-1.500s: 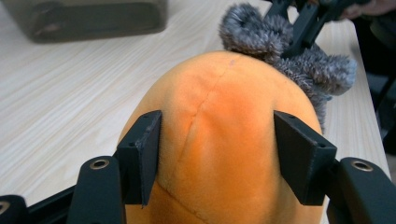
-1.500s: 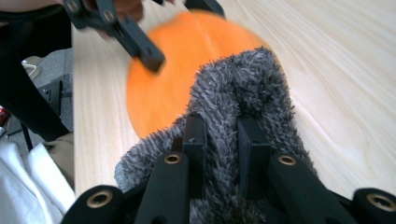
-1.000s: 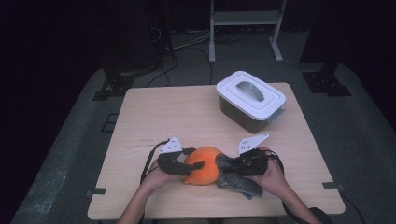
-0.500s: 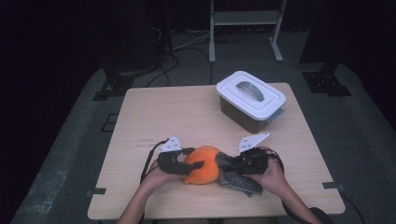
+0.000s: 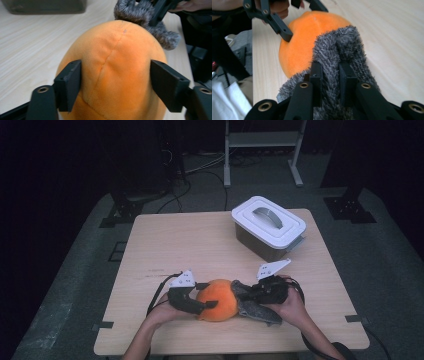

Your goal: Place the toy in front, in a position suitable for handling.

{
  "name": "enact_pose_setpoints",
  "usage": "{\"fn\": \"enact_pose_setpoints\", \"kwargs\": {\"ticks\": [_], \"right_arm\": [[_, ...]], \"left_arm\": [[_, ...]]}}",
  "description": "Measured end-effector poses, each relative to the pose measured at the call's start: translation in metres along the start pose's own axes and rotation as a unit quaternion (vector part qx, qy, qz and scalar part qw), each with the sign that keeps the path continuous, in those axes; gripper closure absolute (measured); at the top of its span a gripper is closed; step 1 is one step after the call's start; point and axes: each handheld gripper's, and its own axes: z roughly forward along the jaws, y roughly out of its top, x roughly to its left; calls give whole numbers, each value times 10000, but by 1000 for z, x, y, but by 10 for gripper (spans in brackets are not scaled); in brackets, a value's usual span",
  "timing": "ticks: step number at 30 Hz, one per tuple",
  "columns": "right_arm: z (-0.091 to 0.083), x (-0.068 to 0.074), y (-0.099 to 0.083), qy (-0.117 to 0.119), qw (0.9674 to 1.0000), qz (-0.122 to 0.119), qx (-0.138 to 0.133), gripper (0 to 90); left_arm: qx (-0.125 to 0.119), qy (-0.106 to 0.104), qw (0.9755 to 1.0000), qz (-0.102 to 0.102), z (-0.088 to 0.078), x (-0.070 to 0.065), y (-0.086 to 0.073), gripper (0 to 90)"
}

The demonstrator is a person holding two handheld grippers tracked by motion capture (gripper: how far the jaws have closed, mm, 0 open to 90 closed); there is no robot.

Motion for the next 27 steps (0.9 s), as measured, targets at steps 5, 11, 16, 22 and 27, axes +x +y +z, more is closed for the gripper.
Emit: {"fn": "enact_pose_setpoints", "kwargs": {"ticks": [5,11,16,22,27], "right_arm": [[8,8,-3,167,9987,-318,365,736],[7,7,-2,183,9986,-287,394,763],[-9,0,5,4,9999,-154,-1,782],[-18,6,16,-69,9991,-249,-324,780],[-12,9,13,-69,9994,-296,-165,775]], "left_arm": [[63,-22,10000,-18,-4,-2,9,112],[179,110,9998,32,0,-2,3,215],[-112,264,9995,97,-2,-6,9,469],[-466,631,9956,518,16,-28,20,477],[-229,554,9967,547,20,-28,16,457]]}}
